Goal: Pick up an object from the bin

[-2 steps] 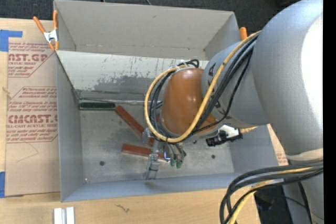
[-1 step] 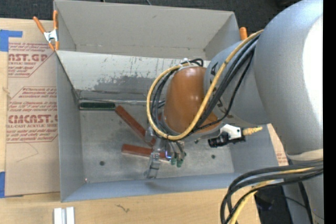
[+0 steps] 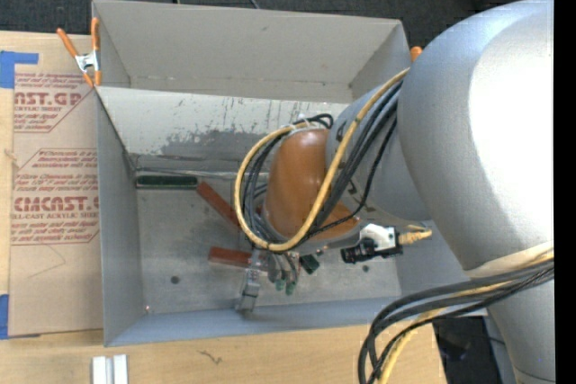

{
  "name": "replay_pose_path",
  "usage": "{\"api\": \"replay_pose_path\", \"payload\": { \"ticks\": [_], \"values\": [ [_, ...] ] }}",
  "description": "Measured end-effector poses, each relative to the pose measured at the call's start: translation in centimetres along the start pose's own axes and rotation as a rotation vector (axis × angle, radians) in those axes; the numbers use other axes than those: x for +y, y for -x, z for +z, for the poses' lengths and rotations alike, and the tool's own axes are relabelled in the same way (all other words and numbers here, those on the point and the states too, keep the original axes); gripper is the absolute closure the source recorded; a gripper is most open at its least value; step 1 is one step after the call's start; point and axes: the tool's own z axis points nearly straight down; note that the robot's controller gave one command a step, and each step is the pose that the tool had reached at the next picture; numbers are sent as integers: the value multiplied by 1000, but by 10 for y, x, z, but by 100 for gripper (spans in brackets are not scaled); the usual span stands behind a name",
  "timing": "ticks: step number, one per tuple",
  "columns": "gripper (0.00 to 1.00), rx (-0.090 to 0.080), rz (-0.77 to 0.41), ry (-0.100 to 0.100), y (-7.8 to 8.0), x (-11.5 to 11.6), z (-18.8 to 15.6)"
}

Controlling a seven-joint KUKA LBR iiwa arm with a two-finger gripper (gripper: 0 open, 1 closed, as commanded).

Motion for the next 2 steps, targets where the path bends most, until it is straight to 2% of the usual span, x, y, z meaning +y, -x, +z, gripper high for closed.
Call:
{"api": "replay_pose_path", "payload": {
  "ticks": [1, 2],
  "values": [
    [0, 2, 0, -2, 1, 0, -1],
    [100, 6, 0, -2, 0, 0, 0]
  ]
}}
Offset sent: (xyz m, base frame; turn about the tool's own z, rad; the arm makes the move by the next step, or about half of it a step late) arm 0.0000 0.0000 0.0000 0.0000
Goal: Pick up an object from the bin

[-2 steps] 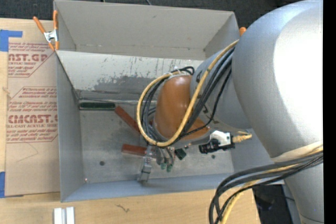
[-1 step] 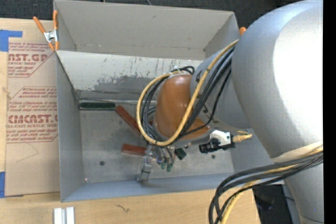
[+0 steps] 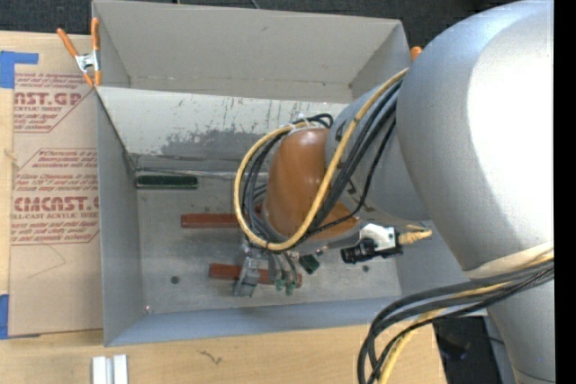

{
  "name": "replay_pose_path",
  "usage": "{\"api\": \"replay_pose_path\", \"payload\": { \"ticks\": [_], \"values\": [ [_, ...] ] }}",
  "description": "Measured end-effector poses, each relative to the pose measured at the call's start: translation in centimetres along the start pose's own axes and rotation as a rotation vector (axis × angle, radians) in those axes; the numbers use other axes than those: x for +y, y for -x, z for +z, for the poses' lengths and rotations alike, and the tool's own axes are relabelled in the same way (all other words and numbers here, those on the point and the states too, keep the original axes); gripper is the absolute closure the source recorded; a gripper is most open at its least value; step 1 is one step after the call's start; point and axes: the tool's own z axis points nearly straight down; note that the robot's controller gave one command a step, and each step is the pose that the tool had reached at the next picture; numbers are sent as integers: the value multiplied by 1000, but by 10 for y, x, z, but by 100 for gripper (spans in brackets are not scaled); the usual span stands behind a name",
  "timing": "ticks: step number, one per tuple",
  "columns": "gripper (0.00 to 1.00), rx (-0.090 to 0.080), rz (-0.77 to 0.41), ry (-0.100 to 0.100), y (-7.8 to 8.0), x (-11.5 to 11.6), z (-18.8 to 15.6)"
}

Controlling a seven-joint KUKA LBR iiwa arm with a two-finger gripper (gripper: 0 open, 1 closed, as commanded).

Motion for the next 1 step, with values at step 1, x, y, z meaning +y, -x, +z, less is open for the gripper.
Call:
{"api": "replay_pose_path", "payload": {
  "ticks": [1],
  "values": [
    [100, -3, -1, 1, 1, 1, -49]
  ]
}}
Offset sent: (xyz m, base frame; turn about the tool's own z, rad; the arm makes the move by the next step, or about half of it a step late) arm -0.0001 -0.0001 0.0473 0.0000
